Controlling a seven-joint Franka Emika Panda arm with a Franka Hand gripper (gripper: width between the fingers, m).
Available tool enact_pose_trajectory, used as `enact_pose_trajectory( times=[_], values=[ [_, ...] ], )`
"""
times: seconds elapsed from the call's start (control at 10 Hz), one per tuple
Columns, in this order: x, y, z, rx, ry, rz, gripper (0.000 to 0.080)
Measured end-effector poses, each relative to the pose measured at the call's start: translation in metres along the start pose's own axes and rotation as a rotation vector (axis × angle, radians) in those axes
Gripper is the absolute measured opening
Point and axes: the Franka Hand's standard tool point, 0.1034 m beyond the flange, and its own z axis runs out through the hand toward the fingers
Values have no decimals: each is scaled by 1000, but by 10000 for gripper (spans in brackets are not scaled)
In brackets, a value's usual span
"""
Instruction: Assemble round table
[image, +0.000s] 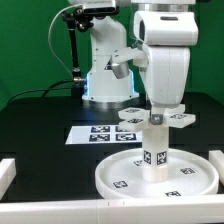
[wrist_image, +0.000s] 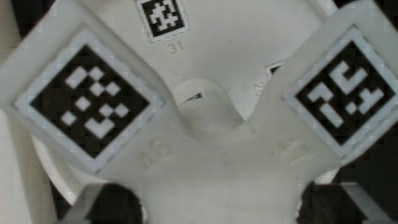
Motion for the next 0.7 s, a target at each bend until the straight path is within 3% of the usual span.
enact_pose_trajectory(
  times=[0.2,0.7],
  values=[
    [0,0,0,2,2,274,437],
    [0,0,0,1,2,642,438]
  ],
)
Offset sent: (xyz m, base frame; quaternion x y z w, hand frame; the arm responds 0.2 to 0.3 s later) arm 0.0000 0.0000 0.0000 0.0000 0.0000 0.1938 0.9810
